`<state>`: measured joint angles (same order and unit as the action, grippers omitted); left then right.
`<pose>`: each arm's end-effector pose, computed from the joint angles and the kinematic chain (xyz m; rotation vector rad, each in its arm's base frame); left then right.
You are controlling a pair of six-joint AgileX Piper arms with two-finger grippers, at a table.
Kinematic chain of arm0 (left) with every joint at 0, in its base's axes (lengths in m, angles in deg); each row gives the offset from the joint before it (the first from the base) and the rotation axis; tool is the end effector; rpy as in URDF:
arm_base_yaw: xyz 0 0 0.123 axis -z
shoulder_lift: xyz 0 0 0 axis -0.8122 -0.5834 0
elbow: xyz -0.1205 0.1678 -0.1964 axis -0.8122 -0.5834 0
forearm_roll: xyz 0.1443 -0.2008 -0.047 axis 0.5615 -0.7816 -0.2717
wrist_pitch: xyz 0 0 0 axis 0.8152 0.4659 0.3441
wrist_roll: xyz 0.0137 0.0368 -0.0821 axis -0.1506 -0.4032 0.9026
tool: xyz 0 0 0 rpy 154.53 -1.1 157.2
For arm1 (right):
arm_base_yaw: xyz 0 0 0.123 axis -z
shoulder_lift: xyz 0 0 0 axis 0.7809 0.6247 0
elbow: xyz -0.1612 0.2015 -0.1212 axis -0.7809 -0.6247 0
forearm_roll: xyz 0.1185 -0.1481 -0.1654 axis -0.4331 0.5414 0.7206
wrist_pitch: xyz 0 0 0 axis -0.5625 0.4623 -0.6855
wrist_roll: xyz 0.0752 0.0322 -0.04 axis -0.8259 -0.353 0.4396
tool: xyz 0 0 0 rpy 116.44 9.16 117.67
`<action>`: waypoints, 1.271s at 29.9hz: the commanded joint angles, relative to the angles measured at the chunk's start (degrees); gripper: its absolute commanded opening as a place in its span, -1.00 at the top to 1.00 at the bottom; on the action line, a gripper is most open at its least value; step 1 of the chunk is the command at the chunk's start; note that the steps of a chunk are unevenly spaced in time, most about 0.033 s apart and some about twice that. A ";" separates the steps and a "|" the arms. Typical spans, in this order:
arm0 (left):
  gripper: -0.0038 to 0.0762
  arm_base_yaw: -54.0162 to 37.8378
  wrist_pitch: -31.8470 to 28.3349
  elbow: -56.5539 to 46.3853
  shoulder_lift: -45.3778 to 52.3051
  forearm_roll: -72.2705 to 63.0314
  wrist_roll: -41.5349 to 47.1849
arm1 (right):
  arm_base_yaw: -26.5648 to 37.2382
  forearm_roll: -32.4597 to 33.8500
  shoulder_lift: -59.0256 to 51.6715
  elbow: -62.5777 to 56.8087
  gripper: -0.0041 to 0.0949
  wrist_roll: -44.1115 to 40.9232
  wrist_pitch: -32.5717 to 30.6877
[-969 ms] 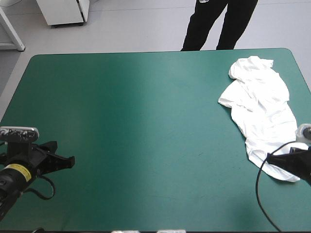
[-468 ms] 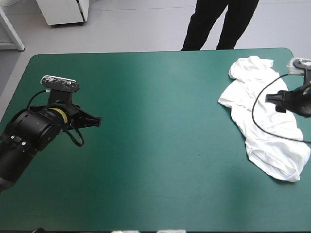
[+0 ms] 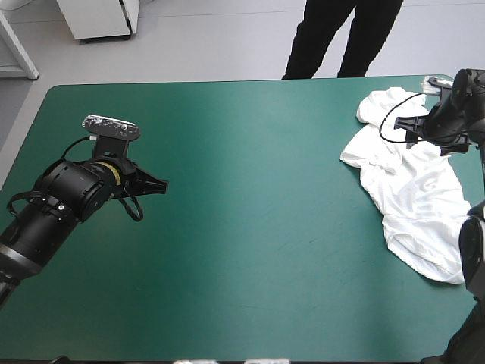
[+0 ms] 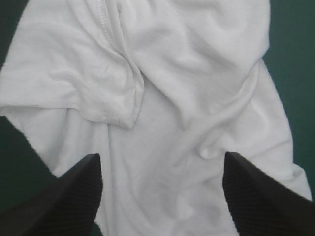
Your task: Fold the cloth
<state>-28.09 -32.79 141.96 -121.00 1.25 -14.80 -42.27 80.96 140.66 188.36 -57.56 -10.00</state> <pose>0.2300 -0.0812 0.3805 0.2589 2.3600 0.1155 0.3996 -0.0632 0.3240 0.3928 2.7559 0.0009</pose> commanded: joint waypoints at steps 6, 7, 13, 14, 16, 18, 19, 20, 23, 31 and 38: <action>0.93 0.35 -3.96 1.93 1.27 0.43 0.13 | 0.42 0.38 5.85 2.30 -0.42 1.05 3.29; 0.93 0.35 -3.96 1.93 1.27 0.00 0.13 | 0.51 0.38 6.59 2.30 -0.42 1.14 3.78; 0.93 0.35 -3.96 1.93 1.27 -0.40 -0.02 | 1.21 0.38 11.04 2.30 -0.42 1.18 5.82; 0.93 0.35 -3.96 1.93 1.27 -0.40 -0.02 | 1.47 0.38 11.69 2.30 -0.42 1.18 5.82; 0.93 0.35 -4.00 1.93 1.27 -0.40 -0.02 | 1.56 0.08 12.79 2.30 -0.37 1.69 5.44; 0.93 0.35 -4.00 1.93 1.27 -0.27 -0.02 | 1.56 0.07 13.45 2.30 -0.27 1.96 5.17; 0.93 0.35 -4.00 1.93 1.27 -0.27 -0.02 | 1.56 -0.61 13.80 2.30 -0.19 1.96 4.87; 0.93 0.35 -4.00 1.93 1.27 -0.17 -0.02 | 1.56 -1.17 14.15 2.30 -0.06 2.42 4.31; 0.93 0.35 -4.13 1.93 1.27 -0.17 -0.02 | 1.44 -3.11 14.81 2.01 0.47 4.46 2.83; 0.93 0.35 -4.13 1.93 1.27 -0.17 -0.02 | -0.82 -5.04 14.96 2.11 0.95 5.81 0.08; 0.93 0.35 -4.13 1.93 1.27 -0.17 -0.02 | -11.63 -6.05 14.74 2.11 0.95 5.99 0.65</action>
<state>-28.09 -34.25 141.96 -121.00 -0.25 -14.90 -48.26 82.82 156.78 190.22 -51.99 -8.31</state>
